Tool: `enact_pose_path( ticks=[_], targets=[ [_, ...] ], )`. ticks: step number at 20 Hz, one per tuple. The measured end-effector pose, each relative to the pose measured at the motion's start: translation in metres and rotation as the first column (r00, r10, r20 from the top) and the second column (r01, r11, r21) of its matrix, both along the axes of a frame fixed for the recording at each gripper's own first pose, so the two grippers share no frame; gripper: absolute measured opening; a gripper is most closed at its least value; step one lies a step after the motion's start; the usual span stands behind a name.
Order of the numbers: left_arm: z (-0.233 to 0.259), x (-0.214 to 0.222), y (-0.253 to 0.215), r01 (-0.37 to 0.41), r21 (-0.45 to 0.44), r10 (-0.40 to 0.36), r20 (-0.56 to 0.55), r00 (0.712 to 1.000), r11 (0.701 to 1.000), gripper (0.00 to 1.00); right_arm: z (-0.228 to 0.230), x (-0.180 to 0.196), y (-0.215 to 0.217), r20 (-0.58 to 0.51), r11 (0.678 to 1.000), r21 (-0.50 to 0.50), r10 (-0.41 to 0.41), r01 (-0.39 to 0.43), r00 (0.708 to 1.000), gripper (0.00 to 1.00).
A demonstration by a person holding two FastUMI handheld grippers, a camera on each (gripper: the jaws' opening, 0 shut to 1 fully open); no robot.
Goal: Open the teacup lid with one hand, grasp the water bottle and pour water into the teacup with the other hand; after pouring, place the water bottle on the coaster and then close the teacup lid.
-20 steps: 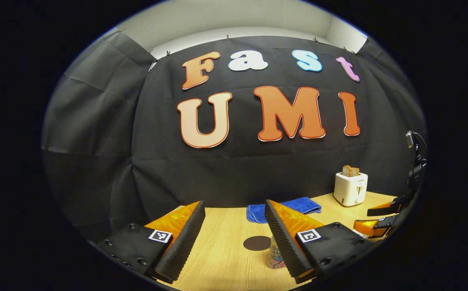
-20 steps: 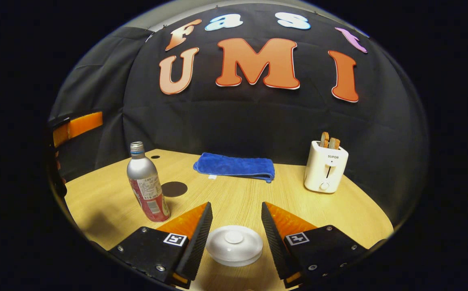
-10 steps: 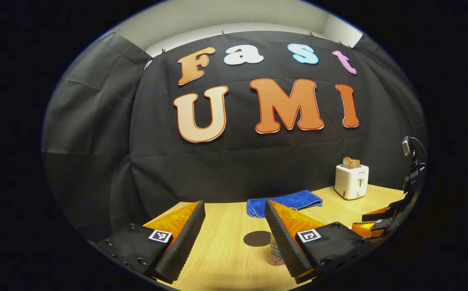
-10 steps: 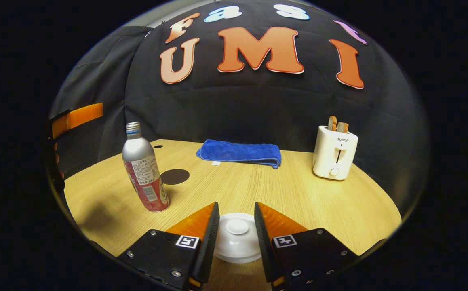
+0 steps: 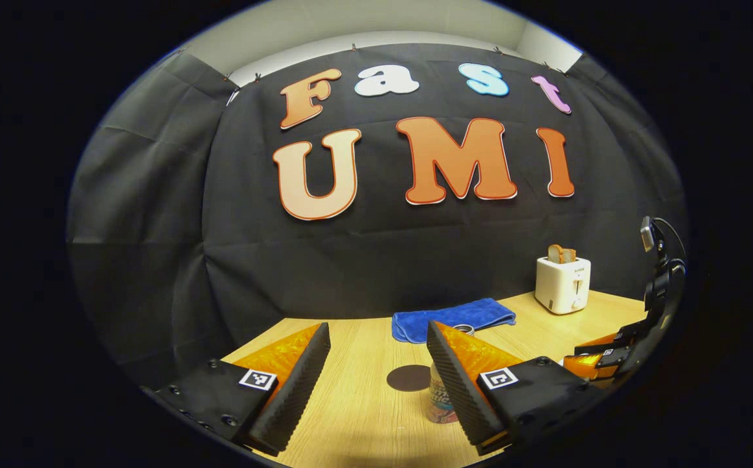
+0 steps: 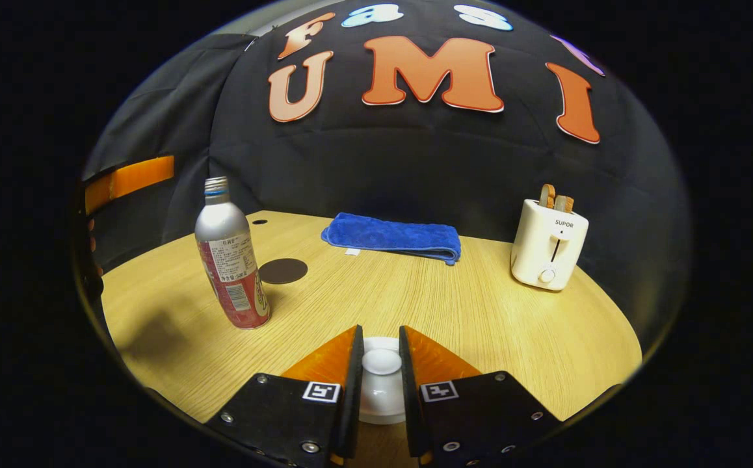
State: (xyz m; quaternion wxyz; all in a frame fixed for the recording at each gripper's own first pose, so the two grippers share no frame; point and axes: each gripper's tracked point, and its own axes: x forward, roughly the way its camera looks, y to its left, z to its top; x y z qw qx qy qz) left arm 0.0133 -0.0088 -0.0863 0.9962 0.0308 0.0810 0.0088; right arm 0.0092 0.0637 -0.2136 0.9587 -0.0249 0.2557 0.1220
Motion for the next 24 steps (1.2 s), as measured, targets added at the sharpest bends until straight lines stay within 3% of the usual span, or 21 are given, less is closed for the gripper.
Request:
enact_pose_path(
  ticks=[6,16,24],
  targets=[
    [-0.009,0.001,-0.01,0.027,-0.014,-0.028,-0.026,0.999,1.0,0.98,0.001,0.0,-0.001,0.006,1.0,-0.008,0.001,-0.001,1.0,0.22],
    [-0.032,0.0,-0.039,0.111,-0.051,-0.114,-0.055,0.992,0.993,0.98,0.029,0.007,-0.008,0.075,0.999,0.048,-0.023,0.02,0.997,0.22],
    [-0.069,-0.005,-0.065,0.177,-0.138,-0.193,-0.111,0.975,0.974,0.96,0.048,0.007,-0.014,0.12,0.999,0.051,-0.016,0.01,0.993,0.22]
  ],
)
